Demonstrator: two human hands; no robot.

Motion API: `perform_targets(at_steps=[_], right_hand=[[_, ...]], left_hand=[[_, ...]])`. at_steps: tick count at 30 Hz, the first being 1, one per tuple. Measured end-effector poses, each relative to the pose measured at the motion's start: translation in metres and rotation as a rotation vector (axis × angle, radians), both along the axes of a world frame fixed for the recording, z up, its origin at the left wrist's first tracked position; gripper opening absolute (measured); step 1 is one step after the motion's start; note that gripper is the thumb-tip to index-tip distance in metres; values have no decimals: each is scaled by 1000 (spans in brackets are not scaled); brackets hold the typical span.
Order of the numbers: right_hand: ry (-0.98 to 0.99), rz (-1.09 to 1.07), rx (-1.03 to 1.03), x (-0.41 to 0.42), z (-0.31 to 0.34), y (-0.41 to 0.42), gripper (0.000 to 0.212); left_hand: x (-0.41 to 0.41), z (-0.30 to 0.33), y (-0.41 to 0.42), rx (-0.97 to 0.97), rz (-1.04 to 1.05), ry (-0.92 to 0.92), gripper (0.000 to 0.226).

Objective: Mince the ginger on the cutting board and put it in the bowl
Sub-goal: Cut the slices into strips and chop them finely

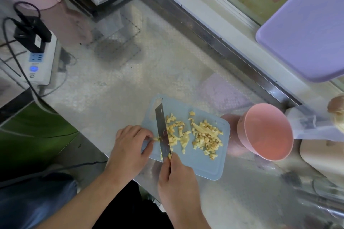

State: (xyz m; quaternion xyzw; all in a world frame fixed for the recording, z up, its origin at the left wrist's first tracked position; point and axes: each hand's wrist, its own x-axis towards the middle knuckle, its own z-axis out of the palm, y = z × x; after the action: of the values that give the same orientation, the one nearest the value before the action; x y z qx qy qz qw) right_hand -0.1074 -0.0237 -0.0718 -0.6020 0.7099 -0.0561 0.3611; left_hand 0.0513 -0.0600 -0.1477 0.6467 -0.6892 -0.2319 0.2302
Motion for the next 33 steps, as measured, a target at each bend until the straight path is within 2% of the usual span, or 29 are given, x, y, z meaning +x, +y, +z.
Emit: perform_targets(at_steps=[6, 13, 17, 19, 20, 22, 25, 28, 31, 33], right_hand=[[-12, 8, 46, 8, -1, 1, 22], [7, -2, 91, 13, -2, 3, 19], [-6, -27, 28, 7, 1, 2, 25], [-8, -12, -28, 2, 2, 1, 24], [10, 10, -53, 0, 2, 0, 26], [108, 79, -132, -6, 4, -2, 27], [208, 119, -210, -18, 10, -5, 21], [257, 165, -228, -34, 10, -3, 21], [275, 245, -255, -46, 12, -3, 31], [263, 290, -262, -49, 16, -5, 32]], left_hand=[[5, 0, 1, -7, -5, 9, 16], [3, 1, 0, -9, -22, 18, 14], [-1, 4, -3, -14, -12, 5, 5], [-4, 4, -4, -9, 3, 4, 10], [-4, 4, -3, -10, 8, 16, 4], [-3, 9, -3, 31, 47, 101, 11], [2, 30, -8, 85, 183, 251, 9], [9, 65, -15, 41, 279, 330, 11], [8, 100, -28, -50, 42, 281, 9], [1, 110, -38, 14, -219, 211, 10]])
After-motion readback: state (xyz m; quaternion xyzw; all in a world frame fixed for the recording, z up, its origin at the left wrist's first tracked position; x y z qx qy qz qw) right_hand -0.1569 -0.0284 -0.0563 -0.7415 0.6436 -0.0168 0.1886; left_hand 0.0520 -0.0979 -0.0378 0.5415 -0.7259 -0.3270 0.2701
